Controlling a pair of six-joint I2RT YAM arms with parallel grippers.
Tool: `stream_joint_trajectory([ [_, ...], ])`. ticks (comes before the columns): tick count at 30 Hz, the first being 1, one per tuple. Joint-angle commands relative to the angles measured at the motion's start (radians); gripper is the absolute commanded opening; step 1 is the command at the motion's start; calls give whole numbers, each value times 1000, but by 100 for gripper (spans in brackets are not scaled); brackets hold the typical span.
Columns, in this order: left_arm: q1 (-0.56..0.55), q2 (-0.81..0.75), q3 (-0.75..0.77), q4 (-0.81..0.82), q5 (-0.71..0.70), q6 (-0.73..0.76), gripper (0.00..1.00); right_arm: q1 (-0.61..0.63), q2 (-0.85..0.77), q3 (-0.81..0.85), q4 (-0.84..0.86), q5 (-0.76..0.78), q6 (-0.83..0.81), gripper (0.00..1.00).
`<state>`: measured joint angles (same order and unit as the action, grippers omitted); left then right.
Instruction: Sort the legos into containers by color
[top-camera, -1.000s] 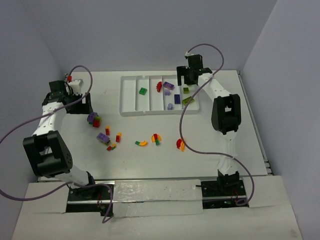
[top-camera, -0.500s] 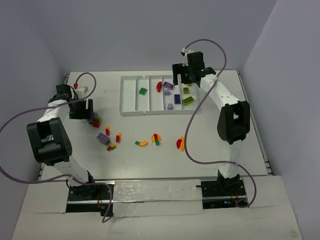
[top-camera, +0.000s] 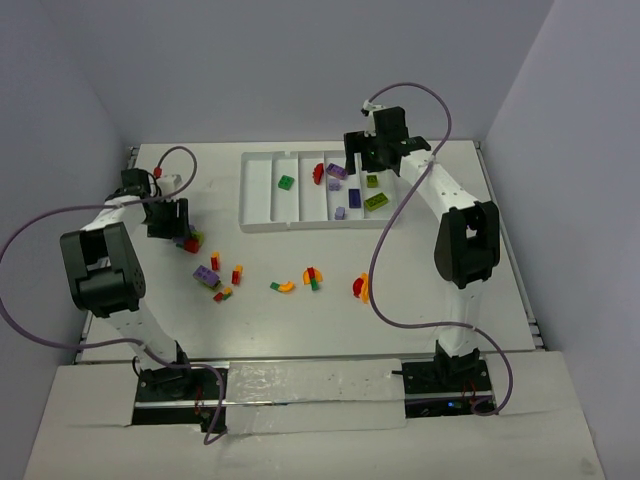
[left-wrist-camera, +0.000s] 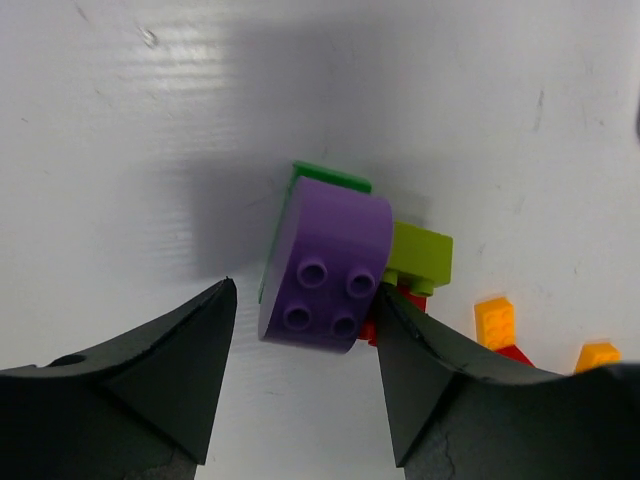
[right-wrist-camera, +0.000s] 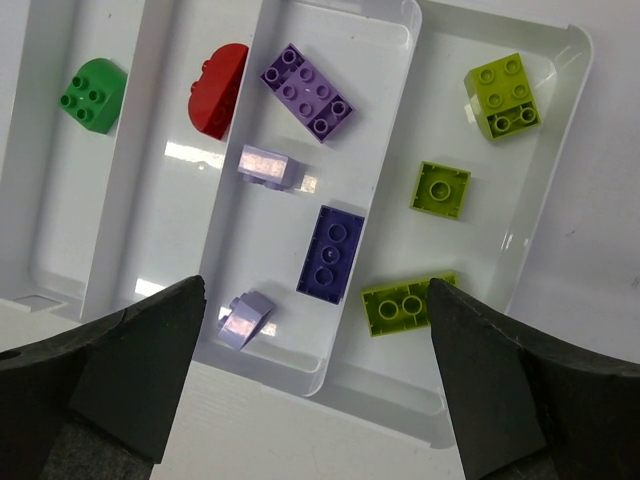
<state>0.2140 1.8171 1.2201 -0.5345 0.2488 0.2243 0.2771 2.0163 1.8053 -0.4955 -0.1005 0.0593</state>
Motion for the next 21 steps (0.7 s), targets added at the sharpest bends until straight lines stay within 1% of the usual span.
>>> stream_joint_trajectory([
  [1,-4,38,66,61,-39,-16,63,5,-27,-2,5,-13,5,97],
  [5,-4,60,101,70,-52,-17,58,5,-28,-9,6,-16,4,97],
  [12,-4,70,140,54,-39,-2,38,5,-35,-13,6,-33,2,96],
  [16,-3,64,149,35,-35,16,35,7,-42,-15,5,-52,-2,96],
  [21,-4,29,159,4,-2,33,21,9,-51,-15,-4,-67,-4,95],
])
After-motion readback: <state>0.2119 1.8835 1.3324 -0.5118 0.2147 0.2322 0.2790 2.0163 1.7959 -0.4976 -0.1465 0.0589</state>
